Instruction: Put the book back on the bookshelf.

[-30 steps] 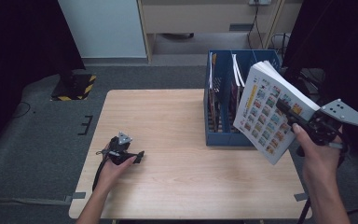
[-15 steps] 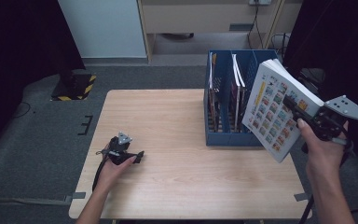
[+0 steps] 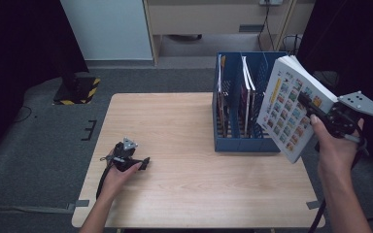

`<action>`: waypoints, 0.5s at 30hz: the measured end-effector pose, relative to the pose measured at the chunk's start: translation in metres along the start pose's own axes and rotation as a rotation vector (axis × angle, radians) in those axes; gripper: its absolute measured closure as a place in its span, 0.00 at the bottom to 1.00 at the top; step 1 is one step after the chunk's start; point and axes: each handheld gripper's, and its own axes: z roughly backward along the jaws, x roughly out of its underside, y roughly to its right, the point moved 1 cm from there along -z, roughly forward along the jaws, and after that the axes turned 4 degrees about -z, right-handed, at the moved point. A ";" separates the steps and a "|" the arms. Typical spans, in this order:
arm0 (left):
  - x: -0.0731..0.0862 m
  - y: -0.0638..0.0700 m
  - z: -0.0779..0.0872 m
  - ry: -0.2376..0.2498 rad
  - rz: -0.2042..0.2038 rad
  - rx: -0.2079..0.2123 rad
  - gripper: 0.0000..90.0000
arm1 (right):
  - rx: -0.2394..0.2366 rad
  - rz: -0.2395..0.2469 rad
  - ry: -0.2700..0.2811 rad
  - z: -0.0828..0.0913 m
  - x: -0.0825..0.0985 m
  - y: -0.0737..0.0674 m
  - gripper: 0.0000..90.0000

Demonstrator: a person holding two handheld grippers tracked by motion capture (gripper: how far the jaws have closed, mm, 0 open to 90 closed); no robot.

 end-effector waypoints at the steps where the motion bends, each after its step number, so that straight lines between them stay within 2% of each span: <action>1: 0.000 0.000 0.000 -0.003 0.000 -0.001 0.07 | 0.006 -0.004 0.002 -0.001 -0.001 0.000 0.82; 15: 0.005 -0.001 -0.001 0.003 0.037 -0.011 0.04 | 0.097 -0.008 0.001 -0.027 -0.014 0.012 0.82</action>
